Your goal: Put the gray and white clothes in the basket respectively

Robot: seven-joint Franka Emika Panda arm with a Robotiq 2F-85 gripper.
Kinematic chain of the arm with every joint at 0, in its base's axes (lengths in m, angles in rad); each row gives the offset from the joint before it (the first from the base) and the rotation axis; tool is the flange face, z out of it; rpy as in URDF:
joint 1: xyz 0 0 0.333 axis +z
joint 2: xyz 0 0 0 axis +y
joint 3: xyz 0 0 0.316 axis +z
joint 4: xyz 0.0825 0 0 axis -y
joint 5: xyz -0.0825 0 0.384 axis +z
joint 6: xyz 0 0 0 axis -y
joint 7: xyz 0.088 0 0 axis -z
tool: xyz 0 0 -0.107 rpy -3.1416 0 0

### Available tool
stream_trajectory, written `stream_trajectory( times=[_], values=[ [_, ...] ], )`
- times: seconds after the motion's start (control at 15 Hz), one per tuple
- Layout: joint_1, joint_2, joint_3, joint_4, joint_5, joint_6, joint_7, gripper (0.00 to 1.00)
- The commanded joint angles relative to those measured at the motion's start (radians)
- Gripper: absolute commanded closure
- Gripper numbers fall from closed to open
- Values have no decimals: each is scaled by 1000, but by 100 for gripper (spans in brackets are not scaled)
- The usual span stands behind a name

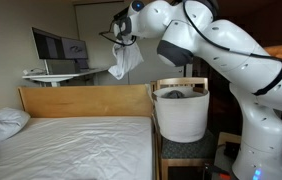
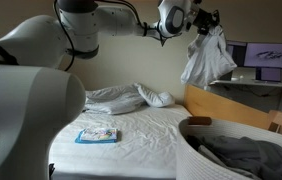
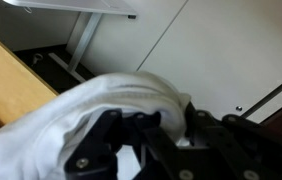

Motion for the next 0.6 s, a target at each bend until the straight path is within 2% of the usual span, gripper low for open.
stream_trajectory(
  times=[0.0,0.2,0.27,0.53],
  values=[
    [0,-2,0,0,0,0,0,88],
    [1,-16,11,-4,4,2,-19,94],
    [1,-88,64,-18,-81,48,-1,94],
    [-13,-184,104,-69,-139,101,-7,93]
  ],
)
